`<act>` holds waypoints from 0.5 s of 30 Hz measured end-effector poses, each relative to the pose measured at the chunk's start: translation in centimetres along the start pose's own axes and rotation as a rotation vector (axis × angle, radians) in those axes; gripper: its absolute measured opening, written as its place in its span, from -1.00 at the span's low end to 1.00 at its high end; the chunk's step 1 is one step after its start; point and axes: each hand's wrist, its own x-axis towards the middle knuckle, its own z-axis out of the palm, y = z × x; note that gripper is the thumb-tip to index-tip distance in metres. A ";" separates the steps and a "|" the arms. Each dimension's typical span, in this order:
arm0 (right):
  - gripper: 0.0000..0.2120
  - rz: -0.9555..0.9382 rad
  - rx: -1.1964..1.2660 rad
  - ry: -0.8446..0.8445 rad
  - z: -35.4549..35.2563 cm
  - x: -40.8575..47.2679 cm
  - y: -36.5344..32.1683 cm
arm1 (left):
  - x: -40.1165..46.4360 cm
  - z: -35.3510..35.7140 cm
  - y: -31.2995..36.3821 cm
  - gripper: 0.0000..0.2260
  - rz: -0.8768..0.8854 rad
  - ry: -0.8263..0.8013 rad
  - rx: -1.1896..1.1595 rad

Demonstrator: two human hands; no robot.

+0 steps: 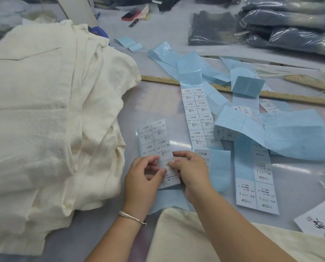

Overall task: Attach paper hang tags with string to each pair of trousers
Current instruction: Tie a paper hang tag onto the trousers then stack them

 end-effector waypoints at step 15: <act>-0.91 -0.133 -0.169 -0.011 -0.3 0.0 0.2 | 0.2 0.6 0.2 -0.86 0.199 0.073 0.202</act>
